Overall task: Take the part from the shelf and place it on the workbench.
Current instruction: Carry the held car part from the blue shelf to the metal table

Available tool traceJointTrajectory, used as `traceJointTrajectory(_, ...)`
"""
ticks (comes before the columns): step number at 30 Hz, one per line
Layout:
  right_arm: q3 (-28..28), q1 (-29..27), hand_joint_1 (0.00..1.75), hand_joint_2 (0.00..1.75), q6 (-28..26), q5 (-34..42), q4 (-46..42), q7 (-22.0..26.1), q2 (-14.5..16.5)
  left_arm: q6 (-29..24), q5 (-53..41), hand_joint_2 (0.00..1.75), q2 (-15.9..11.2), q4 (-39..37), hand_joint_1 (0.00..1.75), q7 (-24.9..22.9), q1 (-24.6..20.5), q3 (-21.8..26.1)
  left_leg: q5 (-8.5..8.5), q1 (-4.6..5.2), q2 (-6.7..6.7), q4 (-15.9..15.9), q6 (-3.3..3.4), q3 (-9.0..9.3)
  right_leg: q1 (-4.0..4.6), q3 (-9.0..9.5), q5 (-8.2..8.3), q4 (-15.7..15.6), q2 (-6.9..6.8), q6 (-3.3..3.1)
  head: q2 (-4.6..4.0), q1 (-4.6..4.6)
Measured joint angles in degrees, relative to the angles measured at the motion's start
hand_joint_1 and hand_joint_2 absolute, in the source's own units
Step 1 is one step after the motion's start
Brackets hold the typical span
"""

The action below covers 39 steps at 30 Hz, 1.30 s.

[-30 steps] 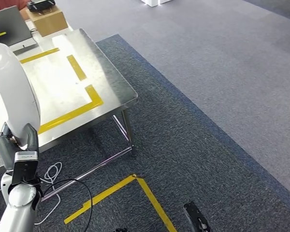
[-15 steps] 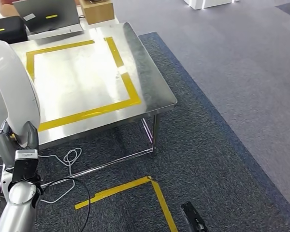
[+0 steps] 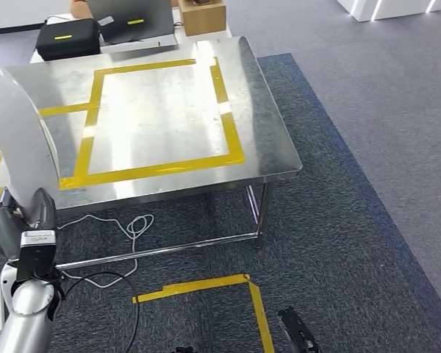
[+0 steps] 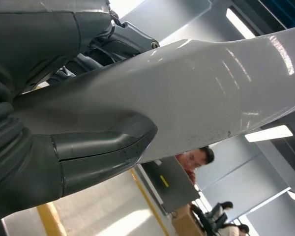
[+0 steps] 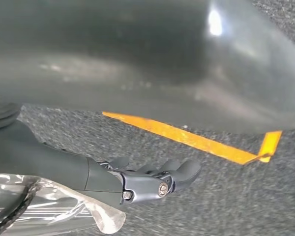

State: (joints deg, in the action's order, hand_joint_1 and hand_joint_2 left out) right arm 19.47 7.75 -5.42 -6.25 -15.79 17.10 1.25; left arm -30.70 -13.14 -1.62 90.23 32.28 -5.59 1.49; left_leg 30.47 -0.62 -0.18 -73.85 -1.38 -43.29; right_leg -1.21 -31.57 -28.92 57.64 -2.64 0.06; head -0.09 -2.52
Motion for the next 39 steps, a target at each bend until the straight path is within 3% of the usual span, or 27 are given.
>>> traceJointTrajectory(1,0.00,0.05,0.00,0.00,0.00,0.00,0.01,-0.01,0.00,0.00,-0.01,1.75,0.00,-0.01,1.75,0.00,0.04,0.00,-1.90,0.00,0.38,2.72,0.09,1.31,0.01,0.29,-0.22,0.00,-0.79,0.11,0.00,-0.01)
traceJointTrajectory(3,0.00,0.19,0.00,0.00,-0.01,0.00,0.01,0.01,0.00,0.01,-0.02,1.75,0.00,-0.01,1.75,-0.01,-0.07,-0.01,-5.21,0.53,2.95,10.63,0.66,5.33,0.20,0.98,-0.77,0.01,-2.26,0.53,0.00,-0.01)
traceJointTrajectory(5,0.00,0.25,0.00,0.00,-0.02,0.00,0.01,0.01,0.00,0.01,-0.01,1.75,0.01,-0.01,1.75,-0.01,-0.24,-0.03,-5.87,1.18,4.92,14.76,1.49,7.38,0.55,1.45,-1.26,-0.07,-3.56,1.16,0.00,-0.02)
traceJointTrajectory(7,0.01,0.34,0.00,0.00,-0.02,-0.01,-0.02,0.01,0.01,0.00,-0.01,1.75,-0.05,-0.01,1.75,0.00,-0.23,-0.02,-5.56,1.33,3.94,15.07,2.18,7.34,0.75,1.92,-1.63,-0.35,-4.99,1.80,0.00,-0.04)
traceJointTrajectory(8,0.01,0.44,0.00,0.00,-0.02,-0.01,-0.04,0.02,0.02,-0.01,-0.02,1.75,-0.07,0.01,1.75,0.01,-0.14,-0.02,-5.60,1.22,3.14,15.32,2.46,7.45,0.71,2.03,-1.99,-0.24,-4.92,2.16,0.00,0.03)
traceJointTrajectory(10,0.02,0.65,0.00,0.00,-0.04,-0.02,-0.07,0.04,0.02,-0.01,-0.03,1.75,-0.05,0.03,1.75,0.01,-0.17,-0.03,-5.76,0.79,1.69,15.77,3.04,7.75,0.58,0.94,-3.86,2.39,-2.24,2.66,0.00,0.37)
traceJointTrajectory(12,0.02,0.55,0.00,0.00,-0.05,-0.02,-0.06,0.03,0.02,-0.01,-0.04,1.75,0.02,0.03,1.75,0.01,-0.28,-0.07,-5.75,0.57,0.21,15.83,3.45,7.83,0.48,-2.94,-7.15,9.68,1.33,2.78,0.00,0.75)
traceJointTrajectory(13,0.02,0.37,0.00,0.00,-0.05,-0.01,-0.04,0.01,0.02,0.00,-0.04,1.75,0.04,0.02,1.75,0.00,-0.28,-0.08,-5.72,0.57,-0.69,15.81,3.56,7.82,0.49,-5.19,-8.31,13.46,2.13,2.79,0.00,0.84)
traceJointTrajectory(14,0.03,0.20,0.00,0.00,-0.04,-0.01,-0.03,-0.01,0.02,0.01,-0.04,1.75,0.04,0.01,1.75,0.00,-0.22,-0.09,-5.68,0.59,-1.59,15.78,3.60,7.84,0.51,-6.87,-8.45,15.76,2.43,2.77,0.00,0.86)
traceJointTrajectory(15,0.03,0.10,0.00,0.00,-0.04,-0.02,-0.02,-0.02,0.02,0.01,-0.03,1.75,0.04,0.00,1.75,0.00,-0.18,-0.09,-5.65,0.60,-2.51,15.74,3.59,7.88,0.52,-7.54,-7.28,15.76,2.57,2.70,0.00,0.86)
traceJointTrajectory(17,0.04,0.15,0.00,0.00,-0.04,-0.02,-0.02,-0.03,0.01,0.02,-0.02,1.75,0.05,-0.01,1.75,0.00,-0.13,-0.09,-5.48,0.56,-4.24,15.57,3.39,8.01,0.49,-5.97,-2.41,9.75,3.50,2.39,0.00,0.87)
traceJointTrajectory(19,0.04,0.25,0.00,0.00,-0.05,-0.02,0.01,-0.02,-0.02,0.02,-0.02,1.75,0.04,-0.02,1.75,-0.01,-0.18,-0.09,-5.28,0.50,-5.75,15.25,2.95,7.83,0.20,-3.31,0.69,2.97,6.35,1.98,0.00,0.83)
traceJointTrajectory(21,0.05,0.19,0.00,0.00,-0.04,-0.01,0.04,-0.03,-0.04,0.03,-0.02,1.75,0.03,-0.03,1.75,-0.01,-0.20,-0.09,-5.39,0.19,-7.12,15.13,2.24,7.34,0.16,-2.12,0.74,0.80,7.87,1.62,0.00,0.81)
traceJointTrajectory(23,0.07,0.24,0.00,0.00,-0.01,0.03,0.02,-0.04,0.00,0.02,-0.03,1.75,0.02,-0.03,1.75,-0.02,0.00,-0.11,-5.53,-0.07,-7.90,15.20,1.47,7.08,0.24,-1.64,0.83,0.36,6.72,1.09,0.00,0.84)
traceJointTrajectory(25,0.04,0.39,0.00,0.00,0.18,0.43,-0.01,0.00,0.02,0.01,-0.03,1.75,-0.05,-0.03,1.75,-0.01,-0.06,-0.14,-4.32,0.12,-5.24,13.24,0.78,6.23,0.07,-0.98,0.94,-0.19,5.47,0.45,0.00,0.49)
traceJointTrajectory(27,-0.03,0.30,0.00,0.00,0.67,1.03,0.00,0.03,-0.02,-0.01,0.06,1.75,-0.09,-0.06,1.75,-0.02,-0.30,-0.17,-1.26,0.15,-1.41,6.93,0.19,3.34,0.12,-0.44,0.75,-0.44,4.26,-0.02,0.00,0.12)
traceJointTrajectory(29,-0.08,0.11,0.00,0.00,1.08,1.39,0.03,0.04,-0.02,-0.02,0.16,1.75,-0.07,-0.17,1.75,-0.05,-0.18,-0.20,0.91,-0.08,-0.21,0.51,-0.17,0.19,0.20,-0.21,0.47,-0.41,3.22,-0.21,0.00,0.08)
traceJointTrajectory(30,-0.09,0.05,0.00,0.00,1.17,1.49,0.04,0.04,-0.02,-0.01,0.20,1.75,-0.07,-0.22,1.75,-0.09,-0.08,-0.20,0.56,-0.16,-0.10,-0.19,-0.23,-0.20,0.21,-0.13,0.36,-0.40,2.84,-0.19,0.00,0.07)
traceJointTrajectory(31,-0.09,0.05,0.00,0.00,1.20,1.54,0.05,0.04,-0.02,-0.01,0.22,1.75,-0.08,-0.27,1.75,-0.13,-0.04,-0.21,-0.82,-0.19,-0.07,1.43,-0.19,0.61,0.21,0.00,0.25,-0.38,2.56,-0.12,0.00,0.07)
traceJointTrajectory(32,-0.09,0.09,0.00,0.00,1.22,1.57,0.05,0.04,-0.02,-0.01,0.24,1.75,-0.10,-0.28,1.75,-0.16,-0.04,-0.21,-2.85,-0.19,-0.04,4.95,-0.03,2.44,0.21,0.20,0.11,-0.38,2.34,0.00,0.00,0.07)
traceJointTrajectory(34,-0.13,0.23,0.00,0.00,1.22,1.60,0.05,0.04,-0.01,-0.01,0.22,1.75,-0.17,-0.30,1.75,-0.17,-0.12,-0.23,-5.37,0.02,0.07,12.51,0.55,6.51,0.33,0.50,-0.20,-0.36,2.06,0.40,0.00,0.09)
traceJointTrajectory(36,-0.24,0.32,0.00,0.00,1.22,1.63,0.05,0.06,-0.01,-0.02,0.19,1.75,-0.24,-0.33,1.75,-0.17,-0.20,-0.25,-5.56,0.19,0.08,15.67,0.90,8.10,0.56,0.46,-0.50,-0.23,1.93,0.64,0.00,0.15)
traceJointTrajectory(39,-0.36,0.31,0.00,0.00,1.29,1.64,0.05,0.07,-0.02,-0.02,0.18,1.75,-0.26,-0.36,1.75,-0.17,-0.18,-0.22,-5.52,0.26,-0.03,15.86,0.97,8.06,0.61,0.56,-0.57,-0.46,1.87,0.56,0.00,0.23)
